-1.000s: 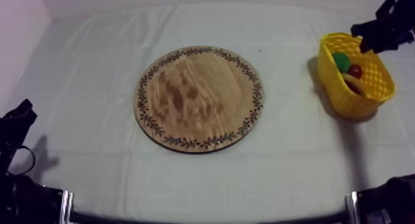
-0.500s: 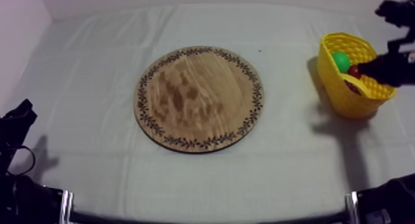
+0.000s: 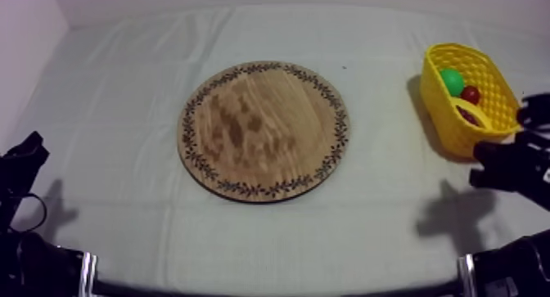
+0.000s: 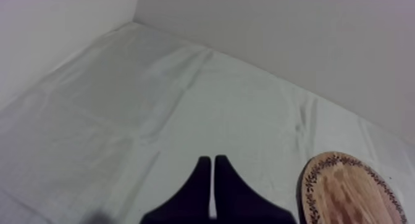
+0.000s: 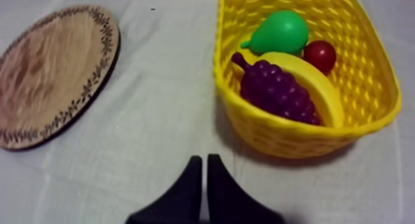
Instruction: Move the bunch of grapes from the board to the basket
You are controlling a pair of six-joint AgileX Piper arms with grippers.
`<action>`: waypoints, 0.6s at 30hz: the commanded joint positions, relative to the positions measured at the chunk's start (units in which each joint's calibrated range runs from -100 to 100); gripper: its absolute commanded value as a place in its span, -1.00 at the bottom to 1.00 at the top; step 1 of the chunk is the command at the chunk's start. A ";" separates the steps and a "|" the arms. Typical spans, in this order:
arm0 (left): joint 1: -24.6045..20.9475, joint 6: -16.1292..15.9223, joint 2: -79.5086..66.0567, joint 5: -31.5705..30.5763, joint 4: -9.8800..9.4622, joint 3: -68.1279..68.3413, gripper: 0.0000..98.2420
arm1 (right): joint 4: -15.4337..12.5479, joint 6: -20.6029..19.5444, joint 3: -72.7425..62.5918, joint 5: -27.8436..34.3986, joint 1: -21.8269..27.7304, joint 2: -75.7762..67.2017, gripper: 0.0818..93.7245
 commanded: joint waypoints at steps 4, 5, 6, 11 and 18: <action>-0.01 0.02 0.03 0.03 0.01 0.04 -1.00 | 3.46 -11.32 1.39 1.52 -1.59 -11.43 -0.99; -0.01 0.02 0.03 0.03 0.01 0.04 -1.00 | 3.72 -11.05 1.57 1.55 -1.88 -12.80 -0.99; -0.01 0.02 0.03 0.03 0.01 0.04 -1.00 | 4.16 -10.32 1.80 1.42 -2.13 -14.09 -0.99; -0.01 0.02 0.03 0.03 0.01 0.04 -1.00 | 6.52 -1.83 2.29 1.84 -3.10 -18.84 -0.99; -0.01 0.03 0.03 0.03 0.01 0.04 -1.00 | 6.94 2.47 2.44 2.25 -4.17 -22.18 -0.99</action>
